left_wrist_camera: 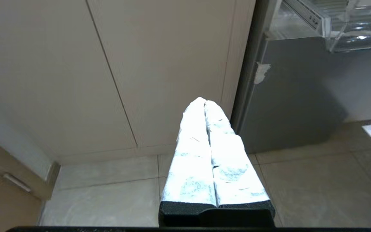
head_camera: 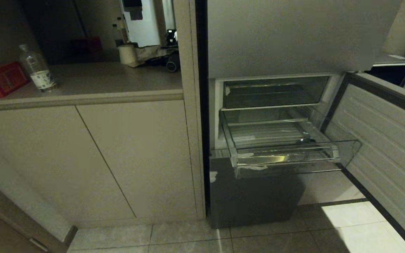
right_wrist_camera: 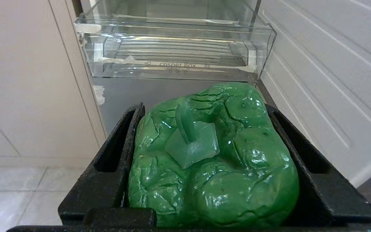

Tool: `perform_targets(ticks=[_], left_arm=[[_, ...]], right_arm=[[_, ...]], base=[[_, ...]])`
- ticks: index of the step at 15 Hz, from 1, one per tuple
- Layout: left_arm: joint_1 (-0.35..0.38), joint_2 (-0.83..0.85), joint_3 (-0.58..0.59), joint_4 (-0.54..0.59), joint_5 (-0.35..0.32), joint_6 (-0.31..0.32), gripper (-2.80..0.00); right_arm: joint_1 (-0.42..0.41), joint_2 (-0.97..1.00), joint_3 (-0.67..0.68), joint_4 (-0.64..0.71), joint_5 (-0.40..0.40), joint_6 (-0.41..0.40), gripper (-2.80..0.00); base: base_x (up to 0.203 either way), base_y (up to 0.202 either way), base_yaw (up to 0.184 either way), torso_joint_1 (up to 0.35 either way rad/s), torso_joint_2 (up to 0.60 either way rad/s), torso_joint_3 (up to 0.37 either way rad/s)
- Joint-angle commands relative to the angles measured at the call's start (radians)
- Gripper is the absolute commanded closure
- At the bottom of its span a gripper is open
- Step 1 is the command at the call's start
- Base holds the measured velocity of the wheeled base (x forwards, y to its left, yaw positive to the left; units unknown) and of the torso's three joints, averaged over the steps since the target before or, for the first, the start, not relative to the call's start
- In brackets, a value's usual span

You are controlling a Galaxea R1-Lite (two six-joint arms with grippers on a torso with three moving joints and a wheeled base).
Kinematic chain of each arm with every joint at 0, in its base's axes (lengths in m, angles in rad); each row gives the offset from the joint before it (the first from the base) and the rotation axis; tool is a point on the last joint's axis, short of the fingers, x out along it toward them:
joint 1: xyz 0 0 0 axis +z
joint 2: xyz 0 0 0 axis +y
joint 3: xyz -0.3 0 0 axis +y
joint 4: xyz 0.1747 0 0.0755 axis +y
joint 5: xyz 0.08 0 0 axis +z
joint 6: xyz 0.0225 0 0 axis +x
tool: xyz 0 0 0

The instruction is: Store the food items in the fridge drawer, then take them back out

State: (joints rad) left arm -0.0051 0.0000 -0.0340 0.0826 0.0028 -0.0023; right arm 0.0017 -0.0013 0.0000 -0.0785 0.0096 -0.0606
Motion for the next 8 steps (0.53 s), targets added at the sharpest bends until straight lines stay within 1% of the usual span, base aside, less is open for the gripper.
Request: perform_targets(ticks=[1, 4, 5, 8], left_arm=[[-0.001, 0.002, 0.000, 0.002, 0.000, -0.001, 0.00], [-0.001, 0.002, 0.000, 0.000, 0.000, -0.001, 0.00], [-0.001, 0.002, 0.000, 0.000, 0.000, -0.001, 0.00], [-0.001, 0.002, 0.000, 0.000, 0.000, -0.001, 0.00]], right_arm=[[0.000, 0.000, 0.031, -0.001, 0.001, -0.001, 0.00], [0.000, 0.000, 0.030, -0.001, 0.003, 0.001, 0.00], [0.000, 0.000, 0.031, -0.001, 0.003, 0.001, 0.00], [0.000, 0.000, 0.031, -0.001, 0.001, 0.001, 0.00]], base=[[0.000, 0.000, 0.000, 0.000, 0.00, 0.000], [0.000, 0.000, 0.000, 0.000, 0.00, 0.000], [0.079, -0.001, -0.007, -0.017, 0.00, -0.002], [0.191, 0.000, -0.005, 0.003, 0.01, 0.000]])
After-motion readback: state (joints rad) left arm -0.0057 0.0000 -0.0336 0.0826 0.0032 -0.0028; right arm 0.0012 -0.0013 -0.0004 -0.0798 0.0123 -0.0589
